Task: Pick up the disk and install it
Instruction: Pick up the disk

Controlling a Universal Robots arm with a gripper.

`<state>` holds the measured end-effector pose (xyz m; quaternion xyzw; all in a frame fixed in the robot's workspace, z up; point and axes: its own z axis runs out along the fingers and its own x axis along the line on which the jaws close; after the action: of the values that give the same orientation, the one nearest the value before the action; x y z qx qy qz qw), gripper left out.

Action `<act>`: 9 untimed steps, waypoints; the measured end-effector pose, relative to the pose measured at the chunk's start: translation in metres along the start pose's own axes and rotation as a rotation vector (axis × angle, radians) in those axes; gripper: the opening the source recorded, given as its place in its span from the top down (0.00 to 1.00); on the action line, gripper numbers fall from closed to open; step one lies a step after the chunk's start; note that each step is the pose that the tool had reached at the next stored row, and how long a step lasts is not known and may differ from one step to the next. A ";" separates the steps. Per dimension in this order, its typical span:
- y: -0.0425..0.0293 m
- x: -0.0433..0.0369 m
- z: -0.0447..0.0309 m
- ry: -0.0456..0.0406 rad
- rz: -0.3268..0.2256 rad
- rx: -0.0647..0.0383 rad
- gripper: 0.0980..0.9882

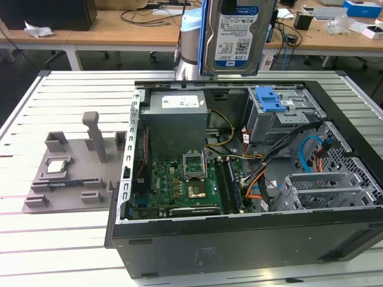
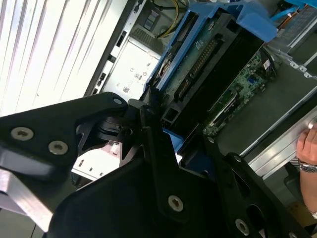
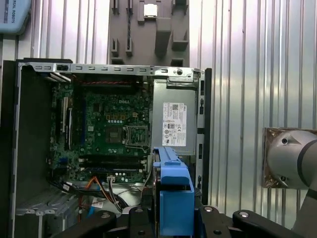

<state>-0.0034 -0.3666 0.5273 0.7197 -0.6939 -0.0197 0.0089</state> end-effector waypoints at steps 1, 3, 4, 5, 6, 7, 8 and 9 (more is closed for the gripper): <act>0.0001 0.0025 0.0002 0.0000 0.000 0.000 0.70; 0.0003 0.0094 0.0007 0.0001 0.000 0.000 0.70; 0.0004 0.0117 0.0009 0.0000 0.000 0.000 0.70; 0.0005 0.0138 0.0010 0.0000 0.000 0.000 0.70; 0.0006 0.0191 0.0014 0.0000 0.000 0.000 0.70; 0.0007 0.0214 0.0016 0.0000 0.000 0.000 0.70; 0.0008 0.0231 0.0017 0.0000 0.000 0.000 0.70; 0.0009 0.0266 0.0020 0.0000 0.000 0.000 0.70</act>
<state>-0.0034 -0.3932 0.5249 0.7197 -0.6939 -0.0197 0.0089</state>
